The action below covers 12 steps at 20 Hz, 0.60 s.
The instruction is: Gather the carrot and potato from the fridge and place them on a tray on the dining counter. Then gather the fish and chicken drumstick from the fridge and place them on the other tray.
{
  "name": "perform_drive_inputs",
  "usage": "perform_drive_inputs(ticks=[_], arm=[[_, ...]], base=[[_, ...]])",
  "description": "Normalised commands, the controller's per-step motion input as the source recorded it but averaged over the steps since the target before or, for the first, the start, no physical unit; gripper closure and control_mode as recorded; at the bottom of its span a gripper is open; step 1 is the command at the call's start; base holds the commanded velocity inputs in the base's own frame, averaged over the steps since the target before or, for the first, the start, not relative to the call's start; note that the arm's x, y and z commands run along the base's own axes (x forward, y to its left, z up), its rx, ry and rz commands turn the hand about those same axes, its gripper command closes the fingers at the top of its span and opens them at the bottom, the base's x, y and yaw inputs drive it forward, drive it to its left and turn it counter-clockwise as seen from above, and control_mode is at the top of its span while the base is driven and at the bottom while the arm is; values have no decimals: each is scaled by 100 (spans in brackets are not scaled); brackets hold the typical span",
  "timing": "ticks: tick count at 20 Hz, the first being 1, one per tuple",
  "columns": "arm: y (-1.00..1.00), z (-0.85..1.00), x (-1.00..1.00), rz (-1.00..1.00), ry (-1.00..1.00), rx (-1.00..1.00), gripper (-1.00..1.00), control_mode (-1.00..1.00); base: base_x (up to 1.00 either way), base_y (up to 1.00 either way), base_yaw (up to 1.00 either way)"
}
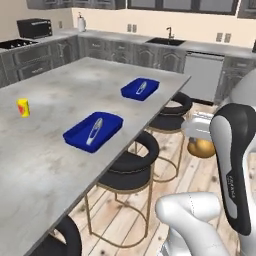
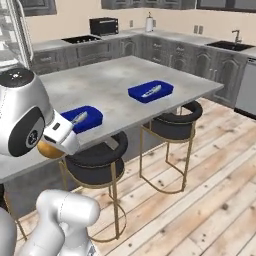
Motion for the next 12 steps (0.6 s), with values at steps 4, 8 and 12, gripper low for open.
perform_drive_inputs(ticks=[4,8,12], arm=[[0,0,0,0,0,0,100,100],[0,0,0,0,0,0,100,100],[0,0,0,0,0,0,100,100]], base=[[59,-17,57],[62,-17,57],[57,-17,58]])
